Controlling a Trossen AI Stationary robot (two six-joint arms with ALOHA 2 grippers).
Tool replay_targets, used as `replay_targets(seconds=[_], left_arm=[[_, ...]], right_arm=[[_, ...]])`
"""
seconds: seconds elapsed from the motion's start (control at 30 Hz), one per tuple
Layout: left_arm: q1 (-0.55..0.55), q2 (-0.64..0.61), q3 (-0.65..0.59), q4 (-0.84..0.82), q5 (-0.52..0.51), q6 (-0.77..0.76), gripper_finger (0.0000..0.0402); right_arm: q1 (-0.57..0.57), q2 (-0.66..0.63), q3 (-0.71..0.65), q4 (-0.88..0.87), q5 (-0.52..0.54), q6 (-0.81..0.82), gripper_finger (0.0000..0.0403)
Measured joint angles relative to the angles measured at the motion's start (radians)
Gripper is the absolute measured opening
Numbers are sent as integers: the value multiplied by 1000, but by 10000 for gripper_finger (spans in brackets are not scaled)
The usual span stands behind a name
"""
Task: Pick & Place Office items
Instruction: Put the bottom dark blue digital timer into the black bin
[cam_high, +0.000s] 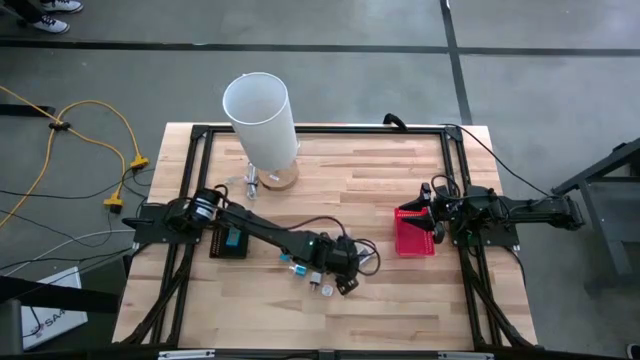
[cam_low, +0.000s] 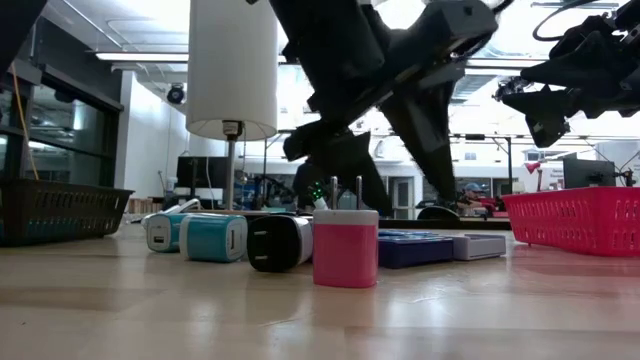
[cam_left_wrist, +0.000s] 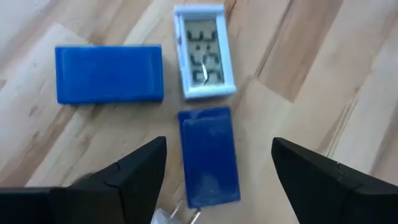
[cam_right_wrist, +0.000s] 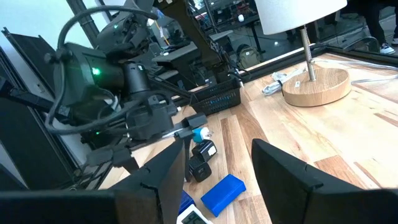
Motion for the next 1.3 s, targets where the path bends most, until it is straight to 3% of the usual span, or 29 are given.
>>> replay_targets(seconds=[0.83,1.3], left_arm=[[-2,65,2,2,21,25,283],[-2,75,3,-13,17,28,222]], right_arm=[[0,0,0,0,0,0,174],[0,0,0,0,0,0,174]])
